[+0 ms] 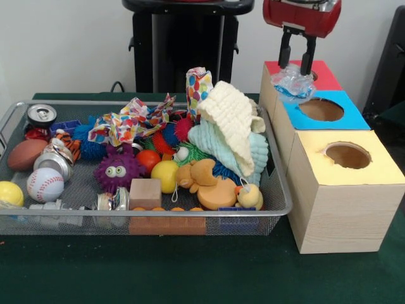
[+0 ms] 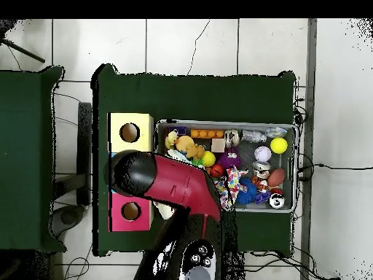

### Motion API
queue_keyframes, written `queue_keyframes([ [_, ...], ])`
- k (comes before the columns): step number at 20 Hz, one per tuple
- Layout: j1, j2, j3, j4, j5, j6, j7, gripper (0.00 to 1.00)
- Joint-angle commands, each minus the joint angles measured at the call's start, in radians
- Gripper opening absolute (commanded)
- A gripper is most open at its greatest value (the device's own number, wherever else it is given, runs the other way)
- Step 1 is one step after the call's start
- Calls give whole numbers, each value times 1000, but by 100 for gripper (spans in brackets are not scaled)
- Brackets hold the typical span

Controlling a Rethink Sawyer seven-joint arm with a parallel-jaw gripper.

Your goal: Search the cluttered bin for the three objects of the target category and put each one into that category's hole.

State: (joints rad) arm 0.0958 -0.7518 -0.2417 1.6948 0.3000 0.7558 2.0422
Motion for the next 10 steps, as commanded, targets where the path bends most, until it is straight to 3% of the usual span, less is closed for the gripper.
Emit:
queue_keyframes([
  [1, 19, 35, 15, 103, 55, -56, 287, 0],
  [10, 80, 47, -21, 96, 100, -56, 359, 0],
])
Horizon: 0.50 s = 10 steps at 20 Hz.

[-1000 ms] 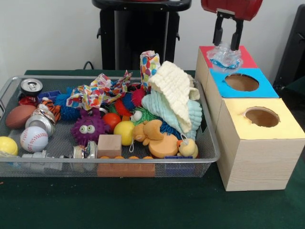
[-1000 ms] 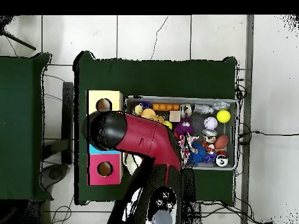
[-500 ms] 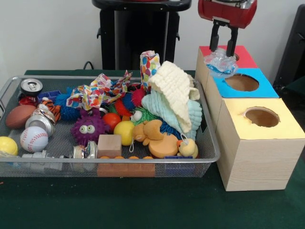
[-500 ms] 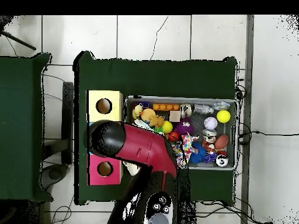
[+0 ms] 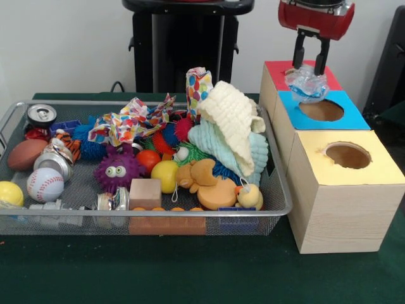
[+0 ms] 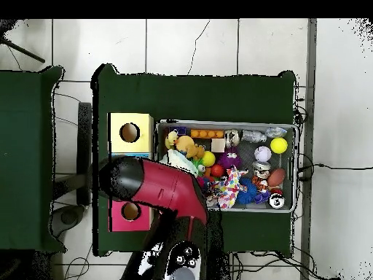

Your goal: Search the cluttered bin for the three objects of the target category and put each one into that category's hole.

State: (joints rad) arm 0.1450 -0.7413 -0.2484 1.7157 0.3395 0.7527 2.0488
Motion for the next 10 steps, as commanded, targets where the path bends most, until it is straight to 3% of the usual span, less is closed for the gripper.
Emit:
queue_keyframes([
  [1, 32, 40, -16, 71, 64, -54, 354, 0],
  [10, 34, 87, -11, 51, 89, -101, 341, 0],
])
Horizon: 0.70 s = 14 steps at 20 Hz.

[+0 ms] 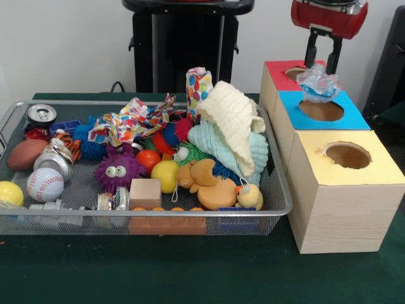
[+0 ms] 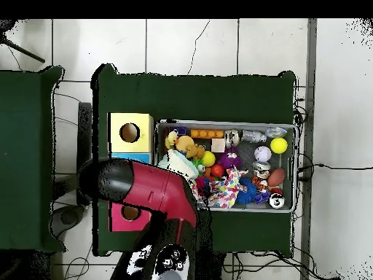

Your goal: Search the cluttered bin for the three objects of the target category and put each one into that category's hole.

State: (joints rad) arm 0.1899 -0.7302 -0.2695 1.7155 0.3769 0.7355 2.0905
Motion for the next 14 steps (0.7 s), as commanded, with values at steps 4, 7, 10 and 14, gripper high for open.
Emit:
queue_keyframes([
  [4, -9, 92, 14, 48, 58, -122, 298, 0],
  [7, -13, 98, 19, 51, 62, -153, 286, 0],
  [10, -17, 98, 28, 63, 68, -178, 275, 0],
  [14, -17, 87, 35, 74, 80, -171, 278, 0],
])
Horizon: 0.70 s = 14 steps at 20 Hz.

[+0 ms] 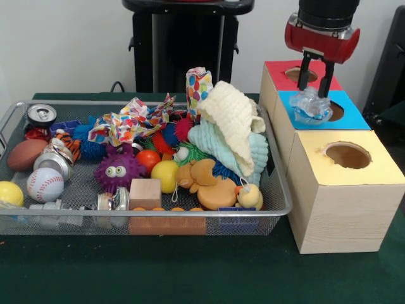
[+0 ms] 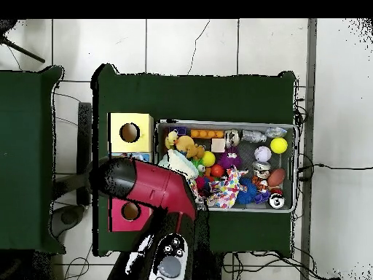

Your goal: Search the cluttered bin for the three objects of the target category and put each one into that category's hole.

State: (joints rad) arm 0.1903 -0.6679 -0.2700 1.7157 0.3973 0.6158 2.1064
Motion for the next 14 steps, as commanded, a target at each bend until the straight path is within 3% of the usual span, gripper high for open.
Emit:
queue_keyframes([
  [1, -19, 26, 45, 78, 70, -55, 263, 0],
  [14, 35, 37, 24, 86, 137, -17, 325, 0],
])
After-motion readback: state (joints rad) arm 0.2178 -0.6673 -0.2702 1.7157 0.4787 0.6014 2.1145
